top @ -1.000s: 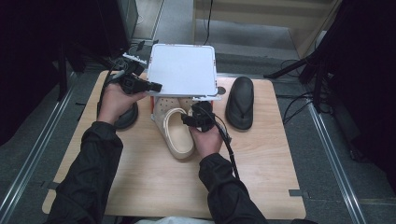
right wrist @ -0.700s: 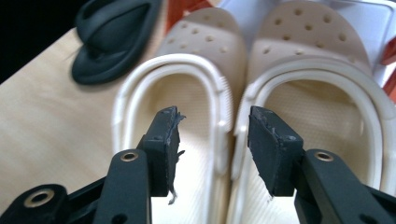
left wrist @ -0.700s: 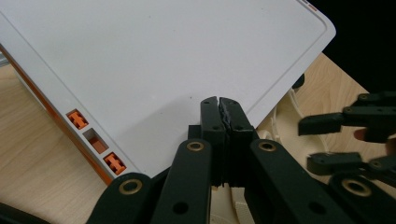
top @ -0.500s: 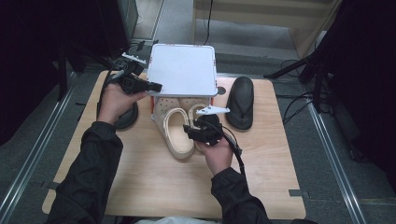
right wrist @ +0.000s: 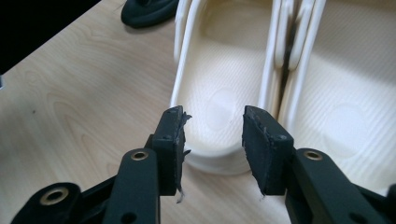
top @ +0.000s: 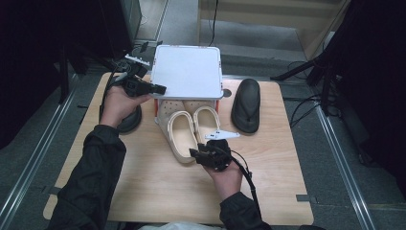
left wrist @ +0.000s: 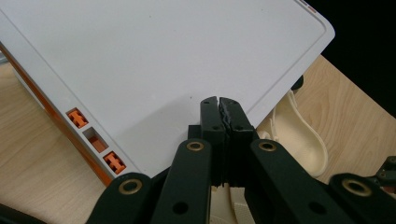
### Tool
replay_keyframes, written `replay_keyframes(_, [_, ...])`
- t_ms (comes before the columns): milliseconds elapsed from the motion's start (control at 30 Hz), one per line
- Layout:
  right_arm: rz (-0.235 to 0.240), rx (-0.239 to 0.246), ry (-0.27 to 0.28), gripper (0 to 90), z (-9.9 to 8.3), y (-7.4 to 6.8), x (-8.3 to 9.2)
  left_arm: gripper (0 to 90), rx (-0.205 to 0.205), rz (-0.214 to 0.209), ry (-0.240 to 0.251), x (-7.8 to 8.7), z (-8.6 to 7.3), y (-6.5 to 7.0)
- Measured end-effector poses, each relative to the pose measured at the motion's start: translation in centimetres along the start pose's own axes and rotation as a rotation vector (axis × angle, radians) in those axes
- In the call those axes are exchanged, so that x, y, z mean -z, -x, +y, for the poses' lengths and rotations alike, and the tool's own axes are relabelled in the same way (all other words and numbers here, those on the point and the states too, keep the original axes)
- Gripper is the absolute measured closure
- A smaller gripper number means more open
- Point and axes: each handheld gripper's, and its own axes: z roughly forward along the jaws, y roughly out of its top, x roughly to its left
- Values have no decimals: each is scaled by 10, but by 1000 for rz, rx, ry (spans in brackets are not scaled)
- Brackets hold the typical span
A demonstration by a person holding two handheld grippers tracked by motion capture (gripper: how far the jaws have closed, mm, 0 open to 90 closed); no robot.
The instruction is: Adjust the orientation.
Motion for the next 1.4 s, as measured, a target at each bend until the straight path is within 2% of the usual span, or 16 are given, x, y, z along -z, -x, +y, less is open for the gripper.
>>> replay_keyframes(200, [11,-2,4,610,-19,1,-4,896,1,-1,2,0,0,0])
replay_keyframes(400, [-5,7,-7,706,-36,-3,-8,896,0,1,2,0,0,0])
replay_keyframes(533, [4,-16,-38,711,-42,-3,-12,896,0,2,2,0,0,0])
replay_keyframes(567, [11,-22,-58,751,-44,-1,-18,896,4,3,0,0,0,1])
replay_keyframes(600, [11,-22,-58,751,-44,-1,-18,897,4,3,0,0,0,1])
replay_keyframes(633, [12,-24,-65,822,-44,-1,-21,897,6,6,0,0,0,1])
replay_keyframes(733, [18,-31,-75,900,-43,-1,-25,898,8,2,-1,0,0,0])
replay_keyframes(767, [32,-50,-90,900,-41,0,-29,898,8,2,-1,0,0,0])
replay_keyframes(867, [34,-57,-98,900,-38,-1,-32,897,8,0,1,0,0,0])
replay_keyframes(1133, [41,-38,-86,900,-28,-7,-34,897,8,4,-1,0,0,1])
replay_keyframes(1267, [47,-8,-94,900,-17,-10,-38,898,14,5,-1,0,0,0])
replay_keyframes(1400, [41,-4,-89,900,-8,-11,-42,899,17,3,-1,0,0,0])
